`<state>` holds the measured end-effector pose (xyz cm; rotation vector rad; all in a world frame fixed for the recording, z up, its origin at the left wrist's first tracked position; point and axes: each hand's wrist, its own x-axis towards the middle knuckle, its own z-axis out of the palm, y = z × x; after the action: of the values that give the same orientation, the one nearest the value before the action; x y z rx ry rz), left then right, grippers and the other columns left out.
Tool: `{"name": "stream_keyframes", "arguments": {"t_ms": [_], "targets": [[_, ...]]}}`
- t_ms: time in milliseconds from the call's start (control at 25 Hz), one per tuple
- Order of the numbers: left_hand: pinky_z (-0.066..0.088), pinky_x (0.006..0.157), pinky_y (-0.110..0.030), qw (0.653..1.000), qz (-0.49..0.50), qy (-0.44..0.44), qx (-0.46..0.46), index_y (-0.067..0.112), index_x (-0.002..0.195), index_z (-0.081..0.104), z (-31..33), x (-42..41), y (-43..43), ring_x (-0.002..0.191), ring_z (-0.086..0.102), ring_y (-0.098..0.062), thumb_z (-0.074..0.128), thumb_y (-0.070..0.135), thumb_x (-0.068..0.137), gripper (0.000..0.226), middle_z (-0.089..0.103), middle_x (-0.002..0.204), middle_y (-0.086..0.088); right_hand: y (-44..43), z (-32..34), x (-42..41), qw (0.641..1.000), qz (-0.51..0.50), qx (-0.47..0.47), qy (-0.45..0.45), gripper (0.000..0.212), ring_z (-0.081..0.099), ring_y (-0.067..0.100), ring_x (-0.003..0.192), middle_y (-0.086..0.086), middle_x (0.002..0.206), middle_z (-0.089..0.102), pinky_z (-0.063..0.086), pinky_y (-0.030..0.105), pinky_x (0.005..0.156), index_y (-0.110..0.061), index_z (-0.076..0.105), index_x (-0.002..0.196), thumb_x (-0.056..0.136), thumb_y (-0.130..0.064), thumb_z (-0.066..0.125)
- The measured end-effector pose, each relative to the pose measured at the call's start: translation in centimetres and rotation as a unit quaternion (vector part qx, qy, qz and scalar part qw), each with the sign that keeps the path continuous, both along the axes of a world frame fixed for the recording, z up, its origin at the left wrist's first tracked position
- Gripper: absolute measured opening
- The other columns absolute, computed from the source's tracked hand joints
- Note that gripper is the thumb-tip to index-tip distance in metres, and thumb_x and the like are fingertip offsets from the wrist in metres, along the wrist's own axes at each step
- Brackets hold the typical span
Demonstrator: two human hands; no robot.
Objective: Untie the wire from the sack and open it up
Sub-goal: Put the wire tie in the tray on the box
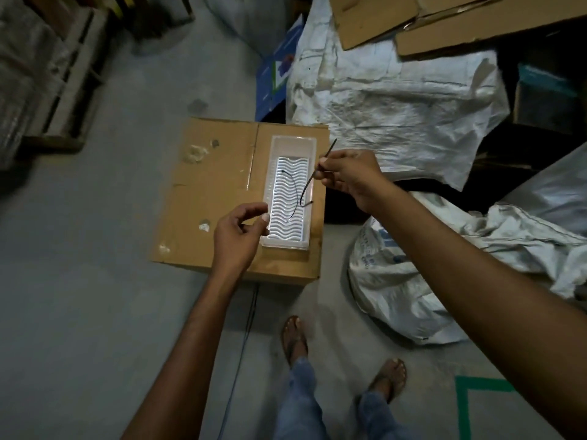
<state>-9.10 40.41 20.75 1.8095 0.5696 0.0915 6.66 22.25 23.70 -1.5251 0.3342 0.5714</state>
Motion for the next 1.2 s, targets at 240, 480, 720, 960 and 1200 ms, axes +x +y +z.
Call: {"name": "stream_keyframes", "arguments": {"t_ms": [240, 480, 720, 960, 1200], "targets": [[0.053, 0.060, -0.017, 0.999, 0.045, 0.009, -0.028, 0.011, 0.115, 0.072, -1.7, 1.2, 2.1, 0.073, 0.072, -0.006, 0.066, 0.014, 0.097, 0.020, 0.076, 0.105, 0.000, 3.7, -4.3, 2.0, 0.989, 0.065, -0.131, -0.036, 0.008, 0.072, 0.019, 0.063, 0.020, 0.085, 0.072, 0.059, 0.025, 0.056, -0.001, 0.066, 0.095, 0.091, 0.002, 0.072], [0.054, 0.062, -0.019, 0.998, 0.038, 0.004, -0.047, 0.011, 0.115, 0.072, -1.6, 3.3, 1.3, 0.076, 0.073, -0.010, 0.065, 0.013, 0.097, 0.019, 0.076, 0.105, 0.001, 3.7, -6.7, 3.6, 0.959, 0.097, -0.242, -0.113, 0.021, 0.078, 0.024, 0.075, 0.019, 0.084, 0.076, 0.065, 0.042, 0.073, 0.000, 0.070, 0.110, 0.089, -0.001, 0.070], [0.057, 0.066, -0.026, 0.999, 0.009, 0.013, -0.049, 0.012, 0.115, 0.072, -1.7, 4.1, 0.2, 0.077, 0.073, -0.012, 0.064, 0.014, 0.098, 0.019, 0.076, 0.105, -0.002, 0.8, -6.0, 3.1, 0.979, 0.026, -0.186, -0.080, 0.011, 0.076, 0.017, 0.072, 0.008, 0.079, 0.075, 0.061, 0.033, 0.066, -0.014, 0.071, 0.089, 0.089, -0.003, 0.071], [0.056, 0.071, -0.023, 1.000, -0.022, -0.002, -0.019, 0.016, 0.114, 0.072, 0.2, 3.8, -3.1, 0.084, 0.074, -0.014, 0.067, 0.014, 0.095, 0.020, 0.076, 0.106, 0.001, -3.4, -3.9, -1.5, 0.963, 0.027, -0.187, -0.192, 0.022, 0.072, 0.011, 0.092, -0.005, 0.095, 0.074, 0.058, 0.029, 0.084, -0.018, 0.072, 0.108, 0.087, -0.012, 0.074], [0.054, 0.067, -0.025, 0.998, -0.028, -0.003, -0.051, 0.015, 0.115, 0.069, 1.7, 2.4, -10.8, 0.082, 0.074, -0.017, 0.068, 0.019, 0.096, 0.020, 0.075, 0.108, -0.003, -12.2, -1.9, -8.3, 0.987, -0.036, -0.078, -0.138, 0.023, 0.071, 0.010, 0.094, -0.003, 0.100, 0.075, 0.057, 0.027, 0.076, -0.017, 0.070, 0.117, 0.094, -0.015, 0.073]]}}
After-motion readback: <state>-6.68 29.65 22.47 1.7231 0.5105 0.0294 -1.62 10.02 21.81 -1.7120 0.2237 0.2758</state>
